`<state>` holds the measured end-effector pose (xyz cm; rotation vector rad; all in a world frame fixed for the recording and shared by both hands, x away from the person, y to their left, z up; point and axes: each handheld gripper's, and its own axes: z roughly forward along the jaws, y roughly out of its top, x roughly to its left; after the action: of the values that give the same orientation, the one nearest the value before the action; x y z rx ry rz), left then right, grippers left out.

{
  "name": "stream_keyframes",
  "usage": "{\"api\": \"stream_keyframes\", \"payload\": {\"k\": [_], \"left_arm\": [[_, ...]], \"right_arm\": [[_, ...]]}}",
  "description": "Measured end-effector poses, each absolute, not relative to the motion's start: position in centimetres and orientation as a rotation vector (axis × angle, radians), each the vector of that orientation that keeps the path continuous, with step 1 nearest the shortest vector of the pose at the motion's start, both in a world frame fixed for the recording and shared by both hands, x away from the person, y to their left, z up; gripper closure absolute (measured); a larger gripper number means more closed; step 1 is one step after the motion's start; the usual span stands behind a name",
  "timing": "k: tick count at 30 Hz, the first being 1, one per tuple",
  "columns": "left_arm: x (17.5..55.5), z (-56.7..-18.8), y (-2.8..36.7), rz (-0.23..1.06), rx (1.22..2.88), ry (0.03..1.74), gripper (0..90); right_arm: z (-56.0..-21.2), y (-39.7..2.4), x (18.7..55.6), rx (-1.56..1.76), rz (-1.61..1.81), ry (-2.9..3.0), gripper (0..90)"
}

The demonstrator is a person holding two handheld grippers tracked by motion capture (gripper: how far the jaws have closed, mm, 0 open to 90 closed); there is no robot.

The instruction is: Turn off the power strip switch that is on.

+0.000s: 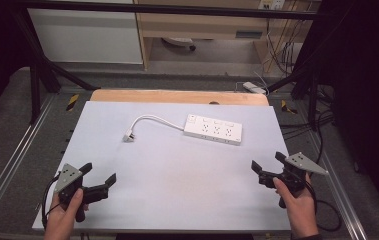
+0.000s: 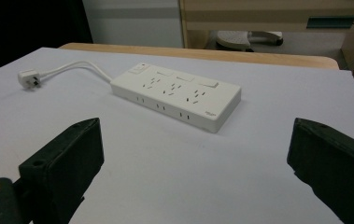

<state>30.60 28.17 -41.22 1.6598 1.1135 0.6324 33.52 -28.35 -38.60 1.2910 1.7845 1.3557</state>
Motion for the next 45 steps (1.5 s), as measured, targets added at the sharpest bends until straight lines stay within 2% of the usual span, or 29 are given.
{"api": "stream_keyframes", "payload": {"k": [15,22,33,34,36,37,38,39,44,45], "left_arm": [[30.6,-41.3,28.2,0.627,1.661,1.12,4.9],[30.7,-41.3,28.3,0.624,1.661,1.124,4.9],[30.7,-41.5,28.0,0.613,1.682,1.122,4.9],[30.7,-41.6,28.0,0.61,1.683,1.121,4.9],[30.7,-41.6,28.0,0.609,1.684,1.123,4.9],[30.8,-41.6,28.0,0.609,1.685,1.123,4.9],[30.8,-41.6,28.0,0.61,1.686,1.121,4.9],[30.8,-41.6,28.0,0.611,1.687,1.122,4.9],[30.8,-41.7,28.1,0.613,1.686,1.13,4.9],[30.8,-41.7,28.1,0.614,1.687,1.131,4.9]], "right_arm": [[-36.1,-27.2,34.6,1.227,1.368,1.789,4.1],[-35.6,-26.6,35.3,1.213,1.366,1.809,11.3],[-34.9,-25.6,37.0,1.144,1.348,1.814,30.3],[-34.8,-25.5,37.5,1.139,1.344,1.81,34.9],[-34.8,-25.5,37.7,1.136,1.336,1.805,37.3],[-34.6,-25.5,38.3,1.135,1.322,1.802,42.5],[-34.6,-25.5,38.3,1.135,1.322,1.802,42.5],[-34.5,-25.6,38.9,1.133,1.305,1.795,47.3],[-34.3,-25.6,39.9,1.134,1.315,1.778,54.3],[-34.1,-25.6,40.3,1.128,1.325,1.776,60.4]]}}
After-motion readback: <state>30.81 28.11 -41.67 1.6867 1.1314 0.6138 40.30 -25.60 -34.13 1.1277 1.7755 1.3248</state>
